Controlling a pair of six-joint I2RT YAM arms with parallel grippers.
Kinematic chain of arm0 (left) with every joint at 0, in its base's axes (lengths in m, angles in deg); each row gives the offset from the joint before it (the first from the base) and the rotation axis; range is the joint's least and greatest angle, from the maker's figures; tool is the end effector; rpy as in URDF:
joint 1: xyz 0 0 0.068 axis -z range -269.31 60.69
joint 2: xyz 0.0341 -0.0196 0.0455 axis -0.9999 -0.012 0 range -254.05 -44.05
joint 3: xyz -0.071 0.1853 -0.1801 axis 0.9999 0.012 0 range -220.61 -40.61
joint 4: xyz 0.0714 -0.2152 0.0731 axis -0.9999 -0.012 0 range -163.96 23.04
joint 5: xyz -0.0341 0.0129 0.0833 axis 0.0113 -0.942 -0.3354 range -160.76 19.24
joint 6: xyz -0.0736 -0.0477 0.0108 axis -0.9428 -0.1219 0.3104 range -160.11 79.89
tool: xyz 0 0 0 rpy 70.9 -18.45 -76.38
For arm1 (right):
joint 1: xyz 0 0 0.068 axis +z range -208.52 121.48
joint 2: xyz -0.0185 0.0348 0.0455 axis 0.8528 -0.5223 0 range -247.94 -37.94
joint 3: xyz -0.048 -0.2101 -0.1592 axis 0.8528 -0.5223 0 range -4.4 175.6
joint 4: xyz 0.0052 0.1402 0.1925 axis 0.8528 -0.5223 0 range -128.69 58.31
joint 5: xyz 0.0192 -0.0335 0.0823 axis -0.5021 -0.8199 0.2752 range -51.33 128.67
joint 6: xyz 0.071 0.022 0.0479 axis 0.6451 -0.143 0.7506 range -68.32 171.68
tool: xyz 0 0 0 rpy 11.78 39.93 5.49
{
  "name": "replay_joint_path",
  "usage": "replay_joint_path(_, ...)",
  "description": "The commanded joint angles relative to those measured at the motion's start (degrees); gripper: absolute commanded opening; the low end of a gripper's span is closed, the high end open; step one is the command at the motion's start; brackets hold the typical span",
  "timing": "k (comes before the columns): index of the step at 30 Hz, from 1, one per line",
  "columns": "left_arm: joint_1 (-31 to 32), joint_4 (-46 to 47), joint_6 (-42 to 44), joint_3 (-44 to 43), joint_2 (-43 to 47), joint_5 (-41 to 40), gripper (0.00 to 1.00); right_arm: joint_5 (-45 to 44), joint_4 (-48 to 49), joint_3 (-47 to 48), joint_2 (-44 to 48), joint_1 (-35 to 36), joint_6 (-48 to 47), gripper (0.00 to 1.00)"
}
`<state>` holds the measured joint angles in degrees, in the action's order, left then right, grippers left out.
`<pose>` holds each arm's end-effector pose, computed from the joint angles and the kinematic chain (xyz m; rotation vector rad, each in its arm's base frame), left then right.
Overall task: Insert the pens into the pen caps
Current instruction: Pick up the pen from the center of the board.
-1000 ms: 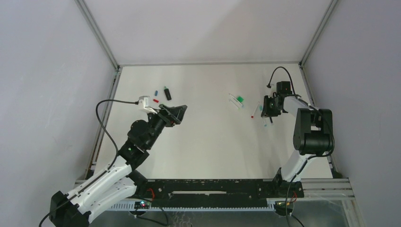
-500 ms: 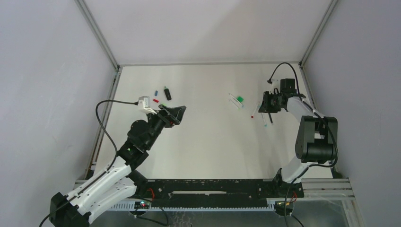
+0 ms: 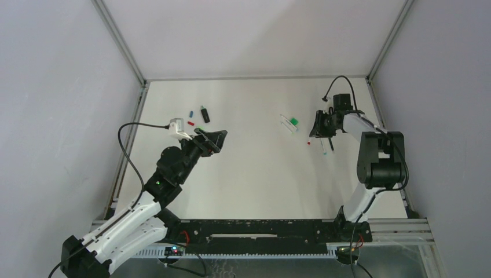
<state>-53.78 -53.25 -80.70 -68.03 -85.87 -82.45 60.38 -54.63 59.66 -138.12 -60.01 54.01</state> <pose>0.1768 -0.1068 0.2878 -0.2387 1.6349 -0.8688 0.3551 0.0200 0.1610 -0.0503 2.5661 0.4965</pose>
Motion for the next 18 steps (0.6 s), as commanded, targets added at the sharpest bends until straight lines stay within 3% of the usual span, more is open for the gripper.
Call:
replay_joint_path(1, -0.4, 0.3, -0.7, -0.9, 0.7, -0.7, 0.82, -7.6, -1.0, 5.0, -3.9, 2.9, 5.7, 0.40)
replay_joint_path(18, -0.6, 0.0, -0.7, -0.6, 1.3, -1.1, 0.82, -18.1, -5.6, 8.0, -9.3, 7.3, 4.3, 0.33)
